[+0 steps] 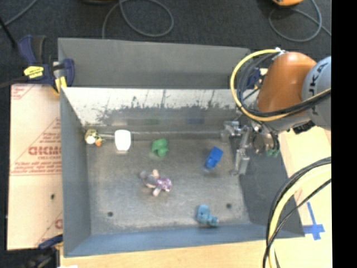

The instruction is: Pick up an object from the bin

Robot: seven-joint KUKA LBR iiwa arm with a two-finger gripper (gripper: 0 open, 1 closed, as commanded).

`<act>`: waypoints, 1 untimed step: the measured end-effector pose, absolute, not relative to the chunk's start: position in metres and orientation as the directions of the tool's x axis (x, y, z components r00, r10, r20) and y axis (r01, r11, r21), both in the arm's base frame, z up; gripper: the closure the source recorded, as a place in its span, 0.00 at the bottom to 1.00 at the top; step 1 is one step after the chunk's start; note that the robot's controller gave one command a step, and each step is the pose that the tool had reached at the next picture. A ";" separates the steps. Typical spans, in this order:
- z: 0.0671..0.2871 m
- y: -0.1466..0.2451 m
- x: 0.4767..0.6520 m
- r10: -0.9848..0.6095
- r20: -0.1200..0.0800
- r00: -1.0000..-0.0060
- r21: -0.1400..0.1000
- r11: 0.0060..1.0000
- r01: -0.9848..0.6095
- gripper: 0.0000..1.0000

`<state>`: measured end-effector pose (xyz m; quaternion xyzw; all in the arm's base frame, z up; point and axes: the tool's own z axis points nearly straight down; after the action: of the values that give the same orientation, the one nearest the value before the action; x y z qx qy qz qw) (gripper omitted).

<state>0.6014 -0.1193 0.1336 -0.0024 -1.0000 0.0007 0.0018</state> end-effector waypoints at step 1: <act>0.139 -0.119 0.603 0.002 -0.004 -1.000 -0.003 1.000 0.002 0.00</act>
Offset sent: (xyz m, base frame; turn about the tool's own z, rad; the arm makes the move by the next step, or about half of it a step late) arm 0.0277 0.0135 -0.0636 -0.3516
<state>0.6031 -0.1189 0.1387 -0.0011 -1.0000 0.0013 -0.0020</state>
